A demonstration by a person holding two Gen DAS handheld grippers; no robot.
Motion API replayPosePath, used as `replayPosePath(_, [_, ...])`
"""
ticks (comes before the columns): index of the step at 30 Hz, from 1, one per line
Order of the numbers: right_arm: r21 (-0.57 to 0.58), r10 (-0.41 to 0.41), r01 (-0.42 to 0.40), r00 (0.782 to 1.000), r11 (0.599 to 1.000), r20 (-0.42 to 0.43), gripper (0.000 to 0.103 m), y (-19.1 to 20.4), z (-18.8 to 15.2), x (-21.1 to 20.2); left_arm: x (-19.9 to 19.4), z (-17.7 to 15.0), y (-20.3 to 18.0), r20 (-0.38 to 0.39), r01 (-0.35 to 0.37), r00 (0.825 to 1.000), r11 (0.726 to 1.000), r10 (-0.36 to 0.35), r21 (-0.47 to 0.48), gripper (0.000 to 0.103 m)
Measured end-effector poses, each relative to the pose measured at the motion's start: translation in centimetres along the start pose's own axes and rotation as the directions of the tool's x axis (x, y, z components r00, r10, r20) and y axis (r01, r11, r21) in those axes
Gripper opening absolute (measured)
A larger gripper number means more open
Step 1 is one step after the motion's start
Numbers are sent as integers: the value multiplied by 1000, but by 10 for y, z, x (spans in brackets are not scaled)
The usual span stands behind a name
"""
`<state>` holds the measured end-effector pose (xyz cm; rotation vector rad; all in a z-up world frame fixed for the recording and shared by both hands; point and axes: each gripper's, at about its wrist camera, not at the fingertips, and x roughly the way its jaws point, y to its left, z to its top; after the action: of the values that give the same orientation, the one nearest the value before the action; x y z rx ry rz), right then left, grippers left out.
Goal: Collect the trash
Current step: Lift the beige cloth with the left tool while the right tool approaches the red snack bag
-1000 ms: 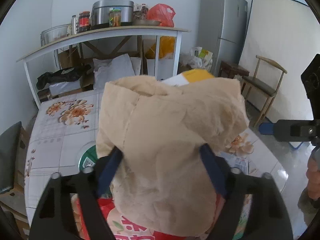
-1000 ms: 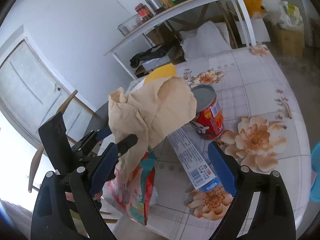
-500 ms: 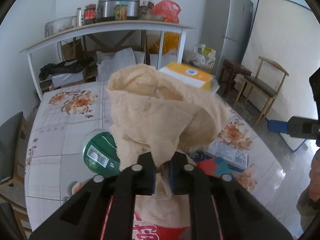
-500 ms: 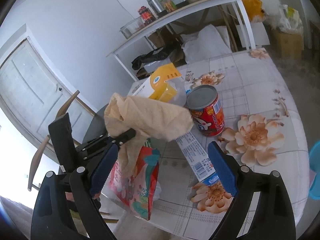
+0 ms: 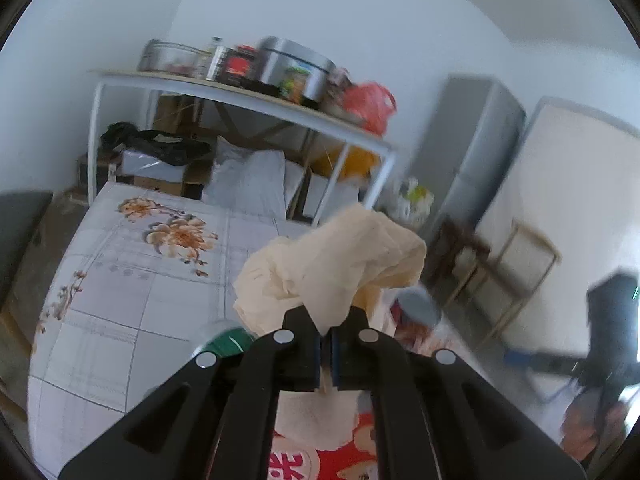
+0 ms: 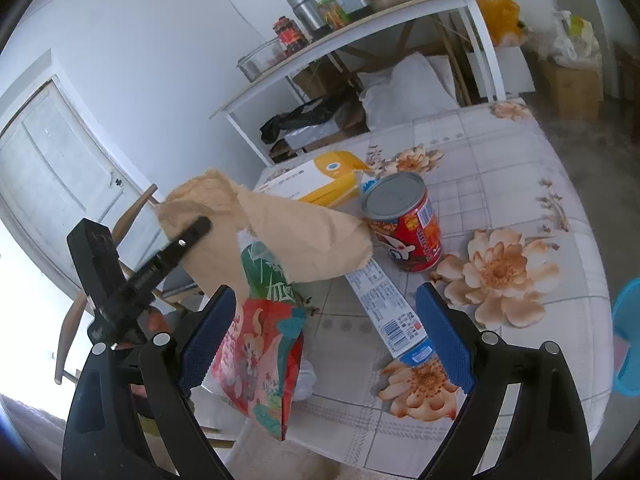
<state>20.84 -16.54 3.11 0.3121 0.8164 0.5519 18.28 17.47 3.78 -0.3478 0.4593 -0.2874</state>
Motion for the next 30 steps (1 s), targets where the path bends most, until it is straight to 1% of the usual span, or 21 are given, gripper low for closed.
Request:
replayPosePath(2, [5, -2, 2, 1000, 1000, -2, 87, -1, 0, 1, -7, 7, 14, 39, 8, 999, 998, -6, -60, 3])
replayPosePath(5, [1, 0, 0, 1000, 1000, -9, 87, 1, -1, 4, -22, 16, 30, 99, 25, 995, 992, -12, -124, 3])
replayPosePath(8, [-8, 4, -4, 1000, 1000, -17, 87, 3, -1, 7, -43, 24, 41, 163, 50, 986, 985, -23, -165, 3])
replayPosePath(11, [-8, 11, -11, 1000, 1000, -21, 87, 5, -1, 10, -65, 31, 45, 221, 63, 975, 984, -25, -167, 3])
replayPosePath(14, [-13, 20, -20, 1000, 1000, -19, 87, 8, -1, 11, -93, 37, 43, 273, 63, 962, 987, -21, -146, 3])
replayPosePath(17, [-17, 27, -27, 1000, 999, -14, 87, 9, -2, 9, -118, 39, 42, 300, 74, 954, 989, -31, -132, 3])
replayPosePath(19, [-16, 31, -31, 999, 999, -12, 87, 9, -3, 7, -133, 38, 41, 310, 61, 950, 991, -22, -117, 3])
replayPosePath(22, [-13, 39, -39, 999, 999, -6, 87, 9, -4, 4, -155, 35, 41, 309, 38, 951, 994, -6, -99, 3])
replayPosePath(26, [-10, 45, -45, 999, 999, 1, 87, 8, -5, 0, -175, 28, 47, 269, 32, 963, 993, 0, -112, 3])
replayPosePath(30, [-8, 51, -51, 999, 999, 9, 87, 8, -9, -5, -193, 15, 53, 192, 28, 981, 991, -2, -133, 3])
